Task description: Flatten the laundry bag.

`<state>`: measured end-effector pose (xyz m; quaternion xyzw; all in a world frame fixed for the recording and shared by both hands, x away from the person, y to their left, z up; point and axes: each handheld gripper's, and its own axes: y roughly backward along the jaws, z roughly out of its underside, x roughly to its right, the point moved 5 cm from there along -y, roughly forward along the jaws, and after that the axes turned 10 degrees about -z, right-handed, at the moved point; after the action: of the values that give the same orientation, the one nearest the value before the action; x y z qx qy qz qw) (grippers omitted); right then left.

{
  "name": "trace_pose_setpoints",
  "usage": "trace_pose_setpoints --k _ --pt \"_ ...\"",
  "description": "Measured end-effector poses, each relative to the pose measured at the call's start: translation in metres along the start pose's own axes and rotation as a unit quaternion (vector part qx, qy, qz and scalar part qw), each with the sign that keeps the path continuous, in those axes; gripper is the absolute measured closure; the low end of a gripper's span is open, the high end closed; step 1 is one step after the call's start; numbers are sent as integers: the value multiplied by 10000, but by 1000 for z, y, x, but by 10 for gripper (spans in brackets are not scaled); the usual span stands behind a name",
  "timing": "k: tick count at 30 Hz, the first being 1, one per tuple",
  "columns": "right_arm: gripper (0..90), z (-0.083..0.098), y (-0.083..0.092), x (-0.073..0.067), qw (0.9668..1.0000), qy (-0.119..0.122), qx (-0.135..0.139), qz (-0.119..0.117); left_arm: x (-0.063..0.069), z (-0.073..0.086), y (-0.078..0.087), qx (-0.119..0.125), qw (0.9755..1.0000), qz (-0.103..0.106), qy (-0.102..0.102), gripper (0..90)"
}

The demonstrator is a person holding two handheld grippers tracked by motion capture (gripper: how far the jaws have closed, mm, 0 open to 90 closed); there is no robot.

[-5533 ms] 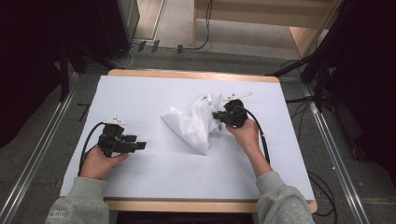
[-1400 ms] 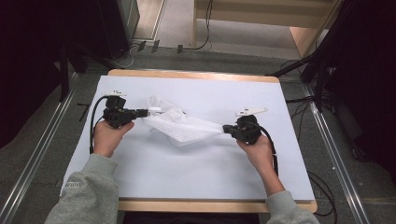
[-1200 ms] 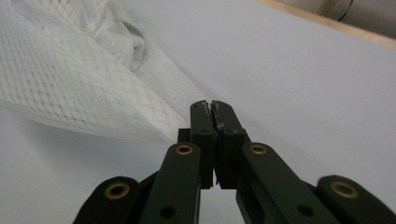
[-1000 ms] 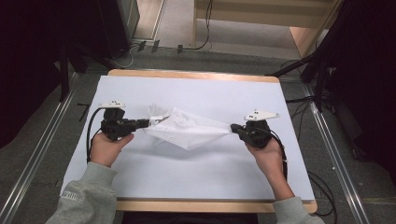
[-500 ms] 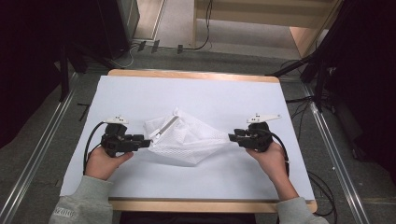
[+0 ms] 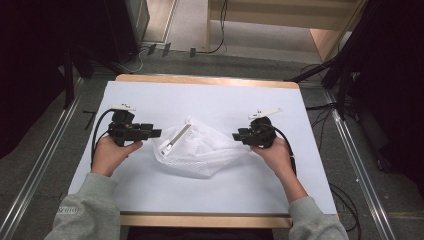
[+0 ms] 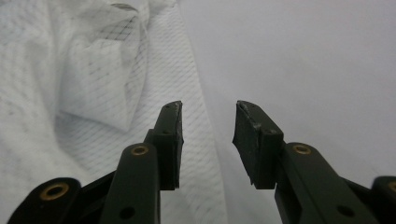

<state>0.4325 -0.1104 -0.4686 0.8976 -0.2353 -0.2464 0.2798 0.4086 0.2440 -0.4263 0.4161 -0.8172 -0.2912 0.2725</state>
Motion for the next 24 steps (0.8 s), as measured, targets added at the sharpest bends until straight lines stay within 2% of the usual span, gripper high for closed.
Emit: trace_pose_setpoints --k 1,2,4,7,8,10,12,14,17,21,22,23,24 --pt "642 -3 -9 6 10000 -46 -42 -4 -1 -2 -5 -41 10000 6 -44 473" --pt "642 -3 -9 6 10000 -46 -42 -4 -1 -4 -11 -95 9999 23 -54 473" --pt "643 -5 -20 11 9999 -10 -113 -7 -3 -8 -24 -127 9999 65 -30 479" --pt "645 -5 -30 12 9998 -34 -156 -82 -4 -10 -40 -223 9996 175 34 488" --pt "645 -5 -30 12 9998 -34 -156 -82 -4 -10 -40 -223 9996 175 34 496" --pt "647 -5 -37 10 9996 -55 -220 -145 -4 -7 -48 -387 9989 239 69 506" --pt "651 -5 -43 7 9994 21 -277 -181 -1 -1 -58 -616 9979 167 -73 542" --pt "652 -3 -47 6 9993 64 -332 -162 0 2 -63 -710 9974 85 -97 570" --pt "678 0 -53 6 9989 27 -441 -152 0 5 -66 -827 9965 74 -114 645" --pt "712 1 -56 3 9986 83 -485 -174 -1 7 -65 -820 9965 157 -50 758" --pt "712 1 -56 3 9986 83 -485 -174 -1 7 -65 -818 9964 192 -46 758" --pt "767 2 -57 2 9987 140 -488 -87 -1 8 -65 -839 9962 245 -43 817" --pt "786 2 -57 1 9986 162 -501 -55 -1 8 -65 -839 9962 245 -43 842"
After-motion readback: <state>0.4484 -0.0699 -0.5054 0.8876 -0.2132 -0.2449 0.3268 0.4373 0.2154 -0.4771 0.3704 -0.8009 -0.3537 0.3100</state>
